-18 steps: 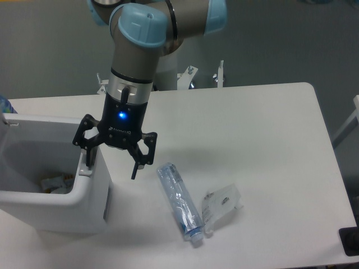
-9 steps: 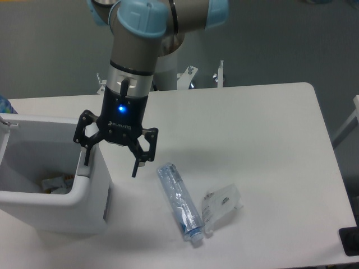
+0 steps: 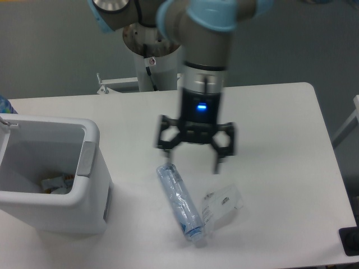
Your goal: Open the trash can
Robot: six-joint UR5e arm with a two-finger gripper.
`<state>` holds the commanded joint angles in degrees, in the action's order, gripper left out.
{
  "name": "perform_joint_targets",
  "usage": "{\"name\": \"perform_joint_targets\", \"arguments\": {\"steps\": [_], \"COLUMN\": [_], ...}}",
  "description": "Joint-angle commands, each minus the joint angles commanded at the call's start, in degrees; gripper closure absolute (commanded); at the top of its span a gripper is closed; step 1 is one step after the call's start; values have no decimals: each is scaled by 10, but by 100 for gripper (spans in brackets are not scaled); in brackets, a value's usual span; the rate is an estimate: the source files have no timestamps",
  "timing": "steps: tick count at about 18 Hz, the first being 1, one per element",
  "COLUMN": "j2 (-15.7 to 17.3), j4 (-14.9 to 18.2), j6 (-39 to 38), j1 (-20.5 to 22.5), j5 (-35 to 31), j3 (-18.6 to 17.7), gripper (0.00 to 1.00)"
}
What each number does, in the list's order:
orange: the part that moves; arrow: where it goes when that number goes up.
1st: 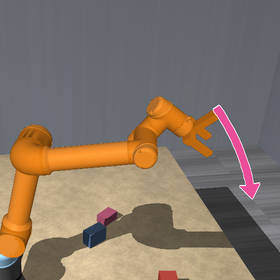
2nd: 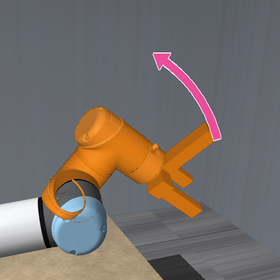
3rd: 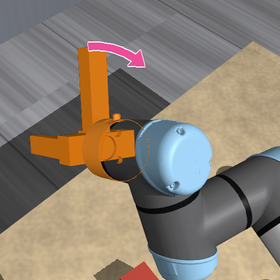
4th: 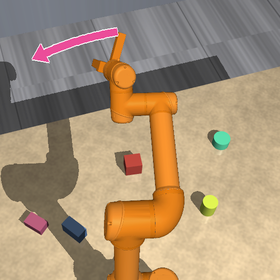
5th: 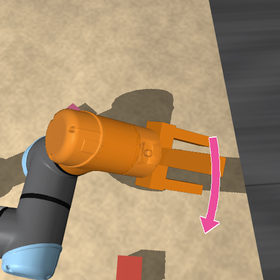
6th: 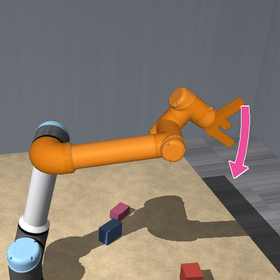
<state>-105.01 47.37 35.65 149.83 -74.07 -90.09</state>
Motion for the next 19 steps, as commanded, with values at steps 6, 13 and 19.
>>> {"name": "perform_joint_targets", "arguments": {"steps": [6, 13, 19], "j2": [-29, -31, -31], "j4": [4, 66, 69], "j6": [113, 253, 302], "j1": [57, 50, 46], "j5": [-24, -101, -115], "j3": [-12, -30, -40], "gripper": [0, 0, 0]}}
